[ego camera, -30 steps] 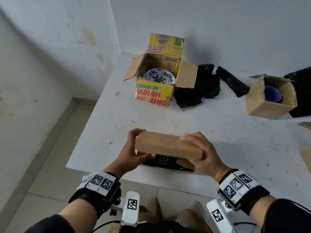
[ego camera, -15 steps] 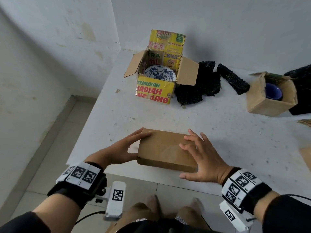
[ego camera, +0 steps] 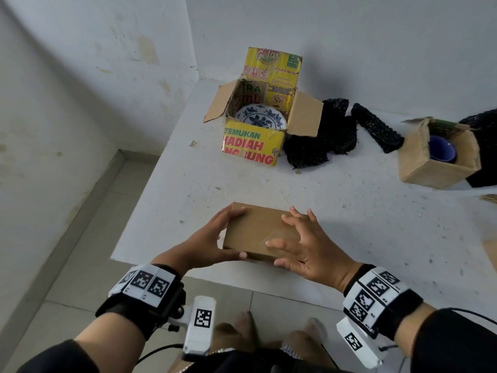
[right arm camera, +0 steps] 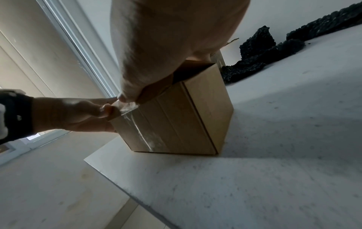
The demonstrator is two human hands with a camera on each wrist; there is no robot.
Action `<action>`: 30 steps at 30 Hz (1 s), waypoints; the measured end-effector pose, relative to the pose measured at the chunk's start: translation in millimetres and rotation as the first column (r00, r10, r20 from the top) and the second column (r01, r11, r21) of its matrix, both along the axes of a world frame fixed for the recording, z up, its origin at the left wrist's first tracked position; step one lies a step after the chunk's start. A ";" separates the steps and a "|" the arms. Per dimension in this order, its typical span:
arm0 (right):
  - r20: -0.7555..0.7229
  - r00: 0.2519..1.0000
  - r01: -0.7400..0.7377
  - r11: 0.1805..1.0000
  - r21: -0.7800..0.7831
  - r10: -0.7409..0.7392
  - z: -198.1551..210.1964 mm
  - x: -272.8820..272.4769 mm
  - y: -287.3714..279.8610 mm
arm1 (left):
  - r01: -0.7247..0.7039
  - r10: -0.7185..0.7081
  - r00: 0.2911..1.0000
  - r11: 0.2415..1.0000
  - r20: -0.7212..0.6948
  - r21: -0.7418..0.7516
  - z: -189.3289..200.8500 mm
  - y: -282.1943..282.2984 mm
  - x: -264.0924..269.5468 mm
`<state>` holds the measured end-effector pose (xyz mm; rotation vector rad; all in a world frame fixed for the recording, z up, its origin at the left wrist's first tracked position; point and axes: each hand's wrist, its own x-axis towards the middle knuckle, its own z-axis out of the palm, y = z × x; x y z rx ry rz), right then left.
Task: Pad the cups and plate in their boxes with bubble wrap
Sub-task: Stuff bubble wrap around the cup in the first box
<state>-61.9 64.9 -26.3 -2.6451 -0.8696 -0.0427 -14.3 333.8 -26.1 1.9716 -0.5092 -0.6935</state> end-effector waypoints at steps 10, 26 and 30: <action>0.058 0.998 0.005 0.999 -0.048 -0.002 -6.2 -2.4 2.5 | -0.019 0.020 0.999 0.999 0.041 -0.032 -6.3 0.4 -4.7; 0.152 0.988 0.040 0.986 -0.159 -0.015 -18.6 -13.8 2.8 | -0.128 0.133 0.984 0.991 0.118 -0.047 -15.9 -12.5 -20.9; 0.132 0.991 0.052 0.981 -0.189 -0.027 -17.1 -14.9 6.7 | -0.161 0.170 0.972 0.985 0.165 -0.065 -16.5 -15.8 -25.9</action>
